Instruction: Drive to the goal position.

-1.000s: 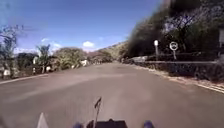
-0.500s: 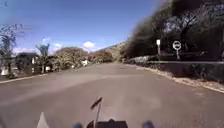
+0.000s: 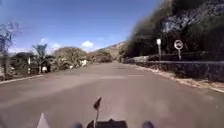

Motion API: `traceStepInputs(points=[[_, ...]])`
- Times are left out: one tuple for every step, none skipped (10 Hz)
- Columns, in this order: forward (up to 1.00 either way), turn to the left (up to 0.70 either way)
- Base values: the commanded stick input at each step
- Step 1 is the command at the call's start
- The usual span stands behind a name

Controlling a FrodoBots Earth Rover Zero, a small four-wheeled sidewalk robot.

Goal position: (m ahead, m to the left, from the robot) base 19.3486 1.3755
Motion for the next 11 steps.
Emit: traceStepInputs(points=[[0.50,0.00],[0.50,0.00],[0.50,0.00],[0.50,0.00],[0.50,0.00],[0.50,0.00],[0.50,0.00],[0.50,0.00],[0.50,0.00],[0.50,0.00],[0.50,0.00]])
